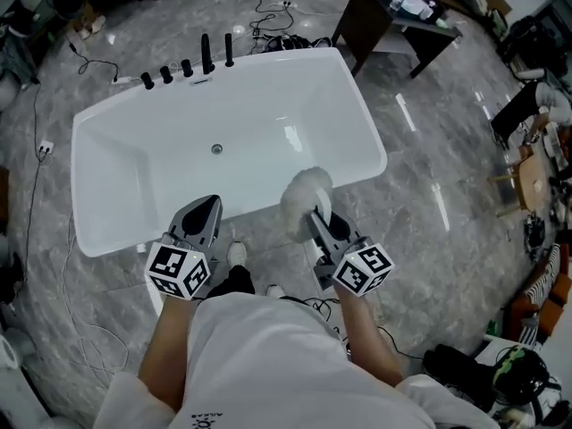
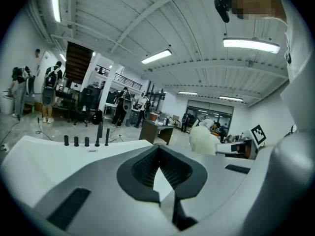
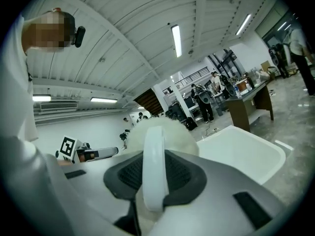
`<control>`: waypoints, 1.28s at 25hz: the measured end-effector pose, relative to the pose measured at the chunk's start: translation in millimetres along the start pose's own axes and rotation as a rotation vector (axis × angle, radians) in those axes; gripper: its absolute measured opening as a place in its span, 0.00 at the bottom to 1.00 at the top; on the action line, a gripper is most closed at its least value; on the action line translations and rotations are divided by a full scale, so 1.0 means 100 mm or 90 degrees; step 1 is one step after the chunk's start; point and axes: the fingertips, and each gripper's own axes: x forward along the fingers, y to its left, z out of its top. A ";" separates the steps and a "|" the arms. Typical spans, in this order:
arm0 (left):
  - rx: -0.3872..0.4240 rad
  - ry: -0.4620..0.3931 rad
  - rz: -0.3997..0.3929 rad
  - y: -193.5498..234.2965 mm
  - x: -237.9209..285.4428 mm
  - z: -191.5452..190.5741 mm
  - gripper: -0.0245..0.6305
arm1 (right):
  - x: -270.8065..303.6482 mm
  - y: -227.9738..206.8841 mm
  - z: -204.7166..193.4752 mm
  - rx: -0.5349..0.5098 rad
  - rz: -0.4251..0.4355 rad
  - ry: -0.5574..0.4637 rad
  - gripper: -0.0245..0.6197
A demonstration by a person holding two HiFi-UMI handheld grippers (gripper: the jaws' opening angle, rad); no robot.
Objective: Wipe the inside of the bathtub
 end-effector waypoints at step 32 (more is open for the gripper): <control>-0.006 0.059 -0.146 0.51 1.86 0.18 0.05 | 0.52 -1.74 0.57 0.058 -0.200 -0.034 0.18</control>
